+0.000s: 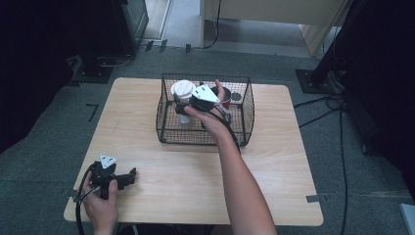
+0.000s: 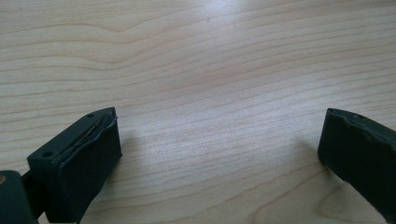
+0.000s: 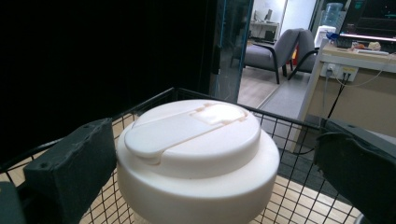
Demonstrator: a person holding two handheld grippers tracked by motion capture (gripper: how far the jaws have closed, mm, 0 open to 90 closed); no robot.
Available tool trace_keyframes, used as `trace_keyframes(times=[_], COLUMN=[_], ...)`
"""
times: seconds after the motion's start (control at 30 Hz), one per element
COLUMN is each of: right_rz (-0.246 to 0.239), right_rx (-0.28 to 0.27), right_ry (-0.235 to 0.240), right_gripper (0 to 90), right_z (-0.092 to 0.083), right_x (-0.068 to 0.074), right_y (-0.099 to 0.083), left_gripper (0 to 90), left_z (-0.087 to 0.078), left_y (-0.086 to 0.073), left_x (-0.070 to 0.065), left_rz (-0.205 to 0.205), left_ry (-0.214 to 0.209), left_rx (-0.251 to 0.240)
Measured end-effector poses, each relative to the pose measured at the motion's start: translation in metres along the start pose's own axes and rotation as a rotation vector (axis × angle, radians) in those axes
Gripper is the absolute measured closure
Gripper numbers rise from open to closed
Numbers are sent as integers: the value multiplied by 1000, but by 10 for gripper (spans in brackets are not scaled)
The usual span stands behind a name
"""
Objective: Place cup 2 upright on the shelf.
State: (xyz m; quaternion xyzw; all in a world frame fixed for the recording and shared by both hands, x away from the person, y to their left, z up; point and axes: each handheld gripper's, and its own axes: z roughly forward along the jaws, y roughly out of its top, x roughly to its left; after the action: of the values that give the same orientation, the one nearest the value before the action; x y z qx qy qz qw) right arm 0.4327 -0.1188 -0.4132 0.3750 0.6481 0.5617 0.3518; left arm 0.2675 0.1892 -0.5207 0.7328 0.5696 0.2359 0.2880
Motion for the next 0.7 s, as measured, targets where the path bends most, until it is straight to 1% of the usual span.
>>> trace_keyframes(times=[0.17,0.3,0.5,0.7], right_rz=[4,7,15,7], right_rx=[-4,-9,-23,-34], right_ry=[-9,-2,-11,-8], right_gripper=[0,0,0,0], right_z=[-3,-6,-12,-21], right_x=[-3,-6,-10,-11], right_y=[5,8,14,17], left_gripper=[0,0,0,0], left_z=[0,0,0,0], left_y=[0,0,0,0], left_x=[0,0,0,0], left_rz=[0,0,-4,-4], left_ry=[0,0,0,0], left_rx=[0,0,1,0])
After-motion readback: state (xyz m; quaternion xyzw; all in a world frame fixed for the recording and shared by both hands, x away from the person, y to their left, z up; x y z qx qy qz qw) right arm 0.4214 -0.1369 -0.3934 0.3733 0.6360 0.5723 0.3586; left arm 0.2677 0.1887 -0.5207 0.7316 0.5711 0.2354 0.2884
